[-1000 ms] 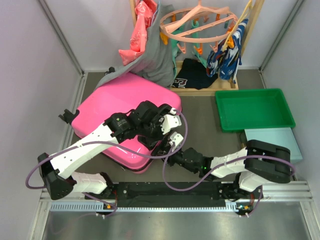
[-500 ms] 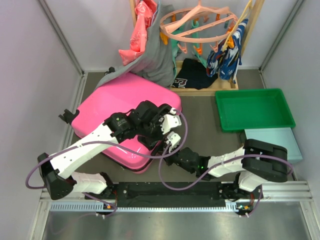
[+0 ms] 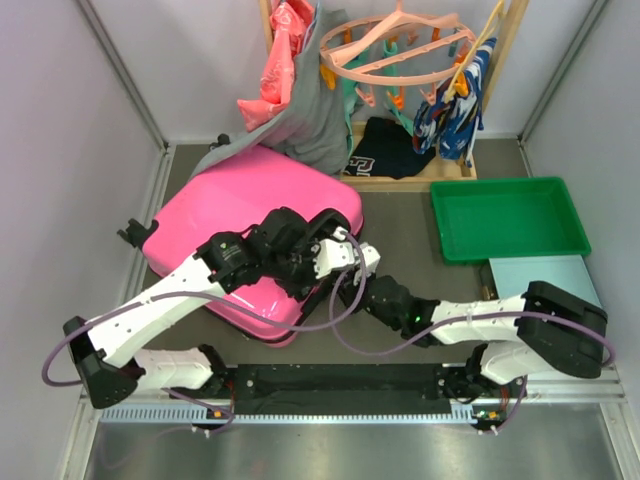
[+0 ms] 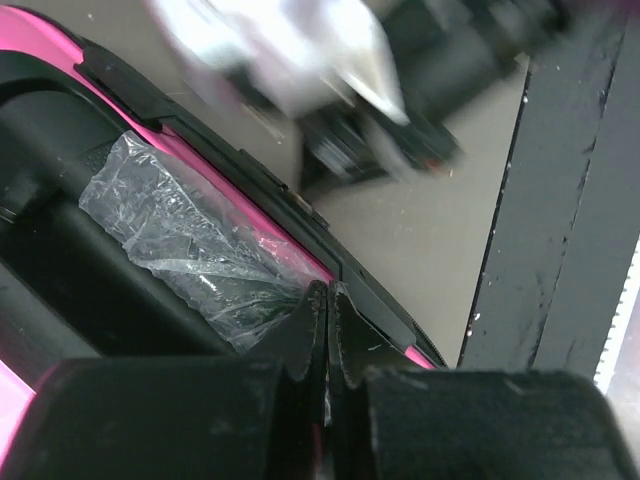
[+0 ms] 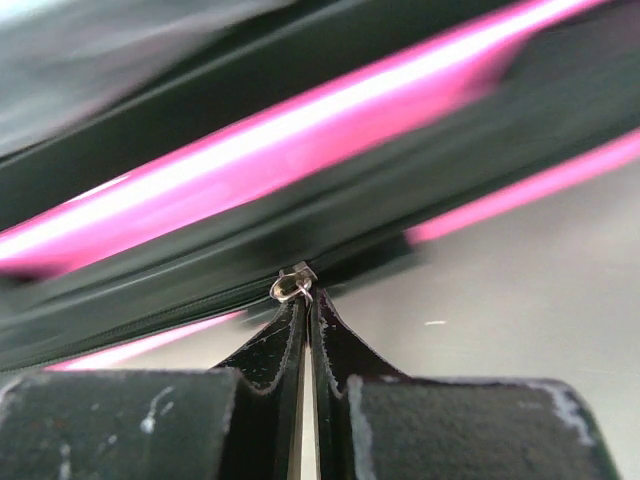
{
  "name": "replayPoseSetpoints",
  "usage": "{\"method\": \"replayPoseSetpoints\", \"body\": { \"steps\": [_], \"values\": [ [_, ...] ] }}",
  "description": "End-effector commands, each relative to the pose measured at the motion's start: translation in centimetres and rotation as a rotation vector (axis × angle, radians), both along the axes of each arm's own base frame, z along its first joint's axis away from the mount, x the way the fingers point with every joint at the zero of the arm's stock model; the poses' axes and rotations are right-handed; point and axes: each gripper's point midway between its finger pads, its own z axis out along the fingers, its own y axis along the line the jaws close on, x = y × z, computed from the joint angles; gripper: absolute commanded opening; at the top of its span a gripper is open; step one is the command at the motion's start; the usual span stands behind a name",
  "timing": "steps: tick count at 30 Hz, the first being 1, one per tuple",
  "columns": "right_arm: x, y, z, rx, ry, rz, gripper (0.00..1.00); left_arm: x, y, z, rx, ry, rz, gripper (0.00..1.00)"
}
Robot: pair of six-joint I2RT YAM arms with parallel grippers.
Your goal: Open, take out, and arrange the luggage
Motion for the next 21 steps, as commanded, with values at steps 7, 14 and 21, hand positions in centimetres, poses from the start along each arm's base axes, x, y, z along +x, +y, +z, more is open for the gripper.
{"method": "replayPoseSetpoints", "body": {
  "steps": [7,14,21],
  "values": [
    [6.4,-6.0,1.5,-0.033,-0.025,-0.259,0.0,-6.3,8.6,-4.3,0.264,0.151,-0.075,0.0],
    [9.6,-9.9,3.3,-0.053,-0.06,-0.317,0.0,-8.5,10.8,-4.2,0.279,0.154,-0.159,0.0],
    [11.6,-9.0,4.5,-0.185,-0.161,-0.242,0.0,-9.8,12.6,-4.3,0.288,0.106,-0.262,0.0]
  ]
}}
